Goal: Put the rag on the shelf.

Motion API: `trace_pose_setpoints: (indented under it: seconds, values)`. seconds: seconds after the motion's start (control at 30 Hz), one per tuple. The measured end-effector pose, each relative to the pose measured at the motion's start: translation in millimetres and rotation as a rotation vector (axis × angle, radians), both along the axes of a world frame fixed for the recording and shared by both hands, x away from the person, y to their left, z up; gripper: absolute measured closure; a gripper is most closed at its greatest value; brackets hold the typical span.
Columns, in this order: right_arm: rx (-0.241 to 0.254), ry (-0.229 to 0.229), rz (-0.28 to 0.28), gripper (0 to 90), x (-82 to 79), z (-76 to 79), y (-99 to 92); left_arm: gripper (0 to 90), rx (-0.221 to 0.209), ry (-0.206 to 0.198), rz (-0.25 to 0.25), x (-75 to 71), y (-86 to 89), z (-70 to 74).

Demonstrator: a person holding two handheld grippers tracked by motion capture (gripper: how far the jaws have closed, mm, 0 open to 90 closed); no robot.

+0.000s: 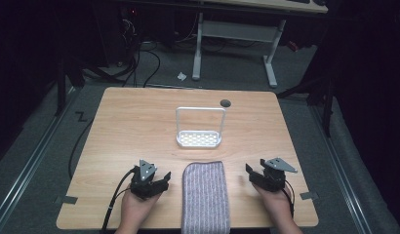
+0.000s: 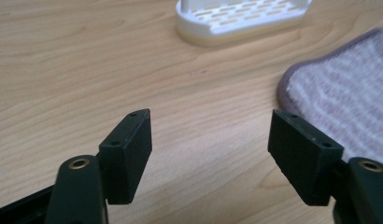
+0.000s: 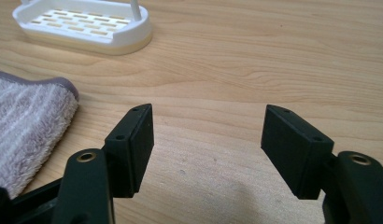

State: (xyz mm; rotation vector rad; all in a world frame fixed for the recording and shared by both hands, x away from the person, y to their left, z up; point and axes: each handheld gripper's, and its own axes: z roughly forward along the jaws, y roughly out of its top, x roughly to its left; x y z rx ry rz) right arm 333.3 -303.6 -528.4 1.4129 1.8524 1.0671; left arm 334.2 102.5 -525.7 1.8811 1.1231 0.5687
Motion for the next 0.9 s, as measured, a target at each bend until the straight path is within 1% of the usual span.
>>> trace_pose_setpoints:
  seconds: [0.03,0.07,0.13,0.17,0.2,0.23,0.27,0.3,0.37,0.4,0.47,0.53,0.57,0.6,0.63,0.67,0.7,0.73,0.77,0.8,0.83,0.87,0.9]
  values:
    - [0.0,0.0,0.0,34.8,0.0,0.0,0.0,31.4,0.0,0.0,0.0,0.0,0.0,0.0]
    - [-0.006,-0.019,0.008,36.2,-3.2,0.6,-0.5,31.5,-0.017,0.001,-0.003,1.7,0.2,1.2]
    - [-0.023,-0.031,0.012,36.8,-5.8,1.3,0.0,34.3,-0.036,0.039,-0.012,6.9,1.0,1.4]
    - [-0.028,-0.039,0.021,38.0,-6.5,1.6,-0.8,33.8,-0.036,0.039,-0.012,6.9,1.0,1.4]
    - [-0.028,-0.039,0.021,38.0,-6.5,1.6,-0.8,33.8,-0.039,0.048,-0.011,8.9,0.1,1.0]
    - [-0.02,-0.037,0.024,38.3,-7.8,2.0,-1.5,30.4,-0.041,0.05,-0.009,9.8,-0.4,0.8]
    - [-0.02,-0.037,0.024,38.3,-7.8,2.0,-1.5,30.4,-0.047,0.054,-0.008,10.9,-1.4,0.4]
    - [-0.026,-0.041,0.029,39.5,-8.3,2.0,-2.7,28.6,-0.046,0.059,-0.009,12.4,-3.2,0.2]
    - [-0.022,-0.04,0.026,39.8,-8.4,1.9,-3.0,28.3,-0.051,0.056,-0.008,12.6,-4.4,-0.2]
    - [-0.019,-0.04,0.023,39.9,-8.2,2.0,-3.6,27.8,-0.04,0.053,-0.01,12.7,-5.2,-0.3]
    - [-0.014,-0.032,0.01,40.5,-7.5,2.6,-3.4,25.8,-0.039,0.051,-0.014,12.8,-6.1,-0.6]
    - [-0.009,-0.033,0.013,40.6,-6.5,3.5,-2.4,25.6,-0.041,0.063,-0.03,13.0,-6.5,-0.5]
    - [-0.003,-0.032,0.014,40.9,-6.5,4.3,-1.1,26.1,-0.041,0.063,-0.03,13.0,-6.5,-0.5]
    - [-0.002,-0.039,0.022,41.2,-6.4,5.2,0.2,26.1,-0.034,0.06,-0.046,10.9,-7.9,-0.9]
    - [0.002,-0.043,0.03,41.5,-6.6,6.3,2.0,26.1,-0.034,0.06,-0.046,10.9,-7.9,-0.9]
    - [0.009,-0.048,0.04,43.2,-6.8,7.4,4.3,26.2,-0.035,0.056,-0.057,9.3,-8.6,-0.9]
    - [0.017,-0.055,0.055,45.7,-7.2,8.3,7.1,27.3,-0.049,0.062,-0.102,5.6,-11.1,0.1]
    - [0.022,-0.059,0.08,46.2,-7.2,8.7,10.4,28.8,-0.066,0.064,-0.122,3.7,-13.2,1.0]
    - [0.022,-0.059,0.08,46.2,-7.2,8.7,10.4,28.3,-0.066,0.064,-0.122,3.7,-13.2,1.0]
    - [0.026,-0.045,0.134,47.8,-6.6,7.8,19.0,28.1,-0.076,0.062,-0.142,1.9,-15.8,2.1]
    - [0.033,-0.03,0.175,49.9,-5.4,7.0,23.5,27.9,-0.087,0.06,-0.164,0.0,-18.9,3.2]
    - [0.044,-0.007,0.212,53.9,-4.6,6.4,28.6,27.6,-0.1,0.065,-0.204,-2.9,-26.4,4.6]
    - [0.045,0.013,0.241,58.9,-4.3,5.8,34.3,29.6,-0.106,0.069,-0.226,-4.2,-30.2,5.0]
